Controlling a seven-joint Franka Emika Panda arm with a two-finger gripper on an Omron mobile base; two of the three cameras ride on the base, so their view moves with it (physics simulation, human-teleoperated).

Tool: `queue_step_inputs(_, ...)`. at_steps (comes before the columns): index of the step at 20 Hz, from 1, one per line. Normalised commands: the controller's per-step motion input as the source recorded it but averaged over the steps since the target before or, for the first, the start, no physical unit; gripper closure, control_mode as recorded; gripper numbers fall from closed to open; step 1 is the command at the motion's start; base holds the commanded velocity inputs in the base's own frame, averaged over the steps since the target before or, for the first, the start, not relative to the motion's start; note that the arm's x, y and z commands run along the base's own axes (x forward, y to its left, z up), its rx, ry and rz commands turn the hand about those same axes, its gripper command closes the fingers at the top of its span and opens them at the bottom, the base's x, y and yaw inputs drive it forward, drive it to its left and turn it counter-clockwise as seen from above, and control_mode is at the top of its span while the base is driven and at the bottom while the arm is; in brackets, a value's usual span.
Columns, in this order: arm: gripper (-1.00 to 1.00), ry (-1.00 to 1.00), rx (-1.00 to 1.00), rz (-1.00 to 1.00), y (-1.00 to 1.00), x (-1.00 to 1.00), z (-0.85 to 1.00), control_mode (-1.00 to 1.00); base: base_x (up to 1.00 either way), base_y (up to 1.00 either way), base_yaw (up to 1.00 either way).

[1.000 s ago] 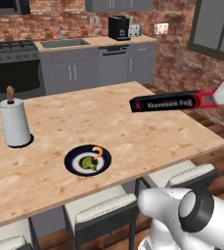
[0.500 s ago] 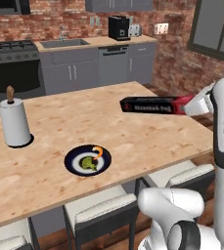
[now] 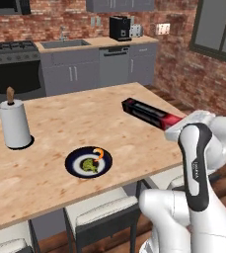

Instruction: Retrieve the tupperware and aluminum foil from the cabinet and place them on the dining counter near the plate with broccoli and shrimp to prepare for storing leftovers.

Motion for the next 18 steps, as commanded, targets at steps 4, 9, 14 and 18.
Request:
queue_step_inputs(4, 1.0, 0.24, 0.12, 0.02, 0.0, 0.73, -0.01, -1.0, 0.0, 0.0, 0.0)
queue_step_inputs(9, 1.0, 0.31, 0.1, 0.07, 0.0, 0.68, 0.0, -1.0, 0.0, 0.0, 0.0)
queue_step_inputs(14, 1.0, 0.15, 0.08, 0.06, 0.0, 0.6, -0.25, -1.0, 0.0, 0.0, 0.0)
queue_step_inputs(18, 1.0, 0.0, 0.02, 0.02, 0.01, 0.62, -0.68, -1.0, 0.0, 0.0, 0.0)
